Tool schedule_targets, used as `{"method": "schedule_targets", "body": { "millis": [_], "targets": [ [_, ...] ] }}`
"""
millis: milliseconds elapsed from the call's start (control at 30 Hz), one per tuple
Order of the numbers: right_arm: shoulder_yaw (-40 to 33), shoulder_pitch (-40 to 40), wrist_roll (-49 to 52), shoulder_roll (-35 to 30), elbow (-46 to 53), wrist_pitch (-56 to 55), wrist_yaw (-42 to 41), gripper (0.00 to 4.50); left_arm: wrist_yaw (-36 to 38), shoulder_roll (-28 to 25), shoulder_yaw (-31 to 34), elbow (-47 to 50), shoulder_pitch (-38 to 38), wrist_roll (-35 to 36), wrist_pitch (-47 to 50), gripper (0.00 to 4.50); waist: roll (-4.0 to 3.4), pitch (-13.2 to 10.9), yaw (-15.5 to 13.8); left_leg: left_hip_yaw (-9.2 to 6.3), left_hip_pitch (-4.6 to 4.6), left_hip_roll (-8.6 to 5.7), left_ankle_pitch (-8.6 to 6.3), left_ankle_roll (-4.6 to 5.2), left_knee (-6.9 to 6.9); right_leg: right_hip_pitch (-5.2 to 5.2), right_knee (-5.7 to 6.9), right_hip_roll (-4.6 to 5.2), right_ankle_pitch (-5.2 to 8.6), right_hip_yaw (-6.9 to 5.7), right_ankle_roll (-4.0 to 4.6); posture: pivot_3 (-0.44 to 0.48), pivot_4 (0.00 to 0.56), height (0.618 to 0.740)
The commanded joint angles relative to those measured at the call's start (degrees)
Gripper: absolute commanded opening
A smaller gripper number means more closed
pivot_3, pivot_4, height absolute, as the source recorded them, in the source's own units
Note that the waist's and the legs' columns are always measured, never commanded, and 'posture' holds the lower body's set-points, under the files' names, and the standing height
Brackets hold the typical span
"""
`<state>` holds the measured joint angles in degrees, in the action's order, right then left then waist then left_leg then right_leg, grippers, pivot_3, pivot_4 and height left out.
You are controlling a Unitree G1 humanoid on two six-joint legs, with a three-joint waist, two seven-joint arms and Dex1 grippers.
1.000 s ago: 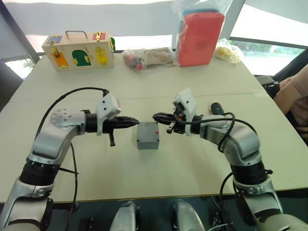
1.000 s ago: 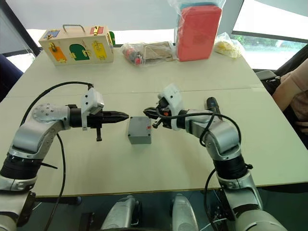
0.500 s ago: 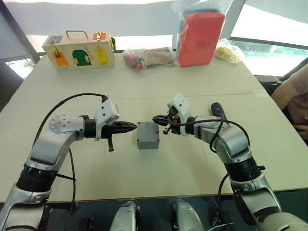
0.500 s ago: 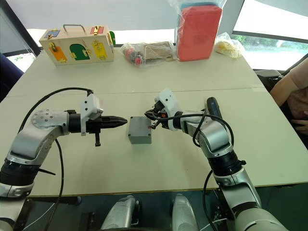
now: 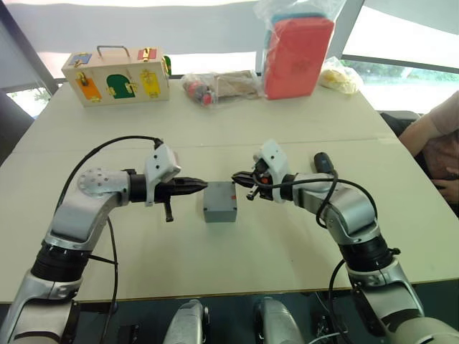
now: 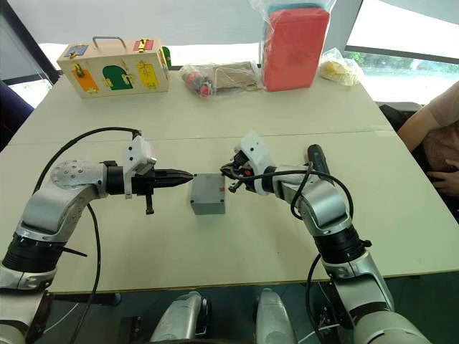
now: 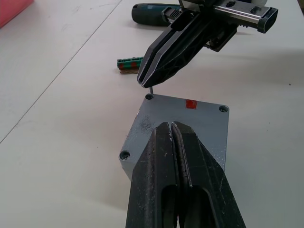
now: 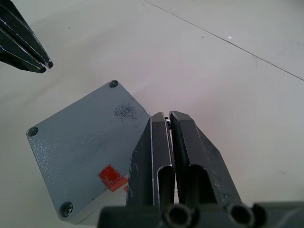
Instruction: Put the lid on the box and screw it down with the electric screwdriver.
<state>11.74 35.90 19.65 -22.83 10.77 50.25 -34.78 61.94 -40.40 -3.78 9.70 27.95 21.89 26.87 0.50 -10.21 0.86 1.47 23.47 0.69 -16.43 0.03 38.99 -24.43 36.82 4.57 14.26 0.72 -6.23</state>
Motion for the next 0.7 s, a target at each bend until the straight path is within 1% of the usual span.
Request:
{"method": "schedule_targets", "body": {
  "millis": [33, 300, 700],
  "targets": [
    [-0.7, -0.1, -0.2, 0.1, 0.4, -1.5, -0.3, 0.09, -0.3, 0.0, 0.6, 1.1, 0.8, 0.2, -0.9, 0.0, 0.0, 0.0, -0.1, 0.0, 0.0, 0.0, 0.0, 0.0, 0.0, 0.0, 0.0, 0.0, 0.0, 0.0, 0.0, 0.0, 0.15, 0.73],
    [-0.8, 1.3, 0.0, 0.5, 0.0, -1.6, -0.8, 0.09, -0.7, -0.1, 0.7, 1.6, 0.4, 0.3, -0.6, 0.0, 0.0, 0.0, -0.1, 0.0, 0.0, -0.01, 0.0, 0.0, 0.0, 0.0, 0.0, 0.01, 0.0, 0.0, 0.0, 0.0, 0.15, 0.73],
    [0.9, -0.4, -1.4, 0.8, -0.6, -2.6, -1.2, 0.09, -1.3, 0.1, 0.6, 2.2, 0.1, 0.6, -0.4, 0.0, 0.0, 0.0, -0.1, 0.0, 0.0, -0.01, 0.0, 0.0, 0.0, 0.0, 0.01, 0.01, 0.0, 0.0, 0.0, 0.0, 0.15, 0.73]
  ]
}}
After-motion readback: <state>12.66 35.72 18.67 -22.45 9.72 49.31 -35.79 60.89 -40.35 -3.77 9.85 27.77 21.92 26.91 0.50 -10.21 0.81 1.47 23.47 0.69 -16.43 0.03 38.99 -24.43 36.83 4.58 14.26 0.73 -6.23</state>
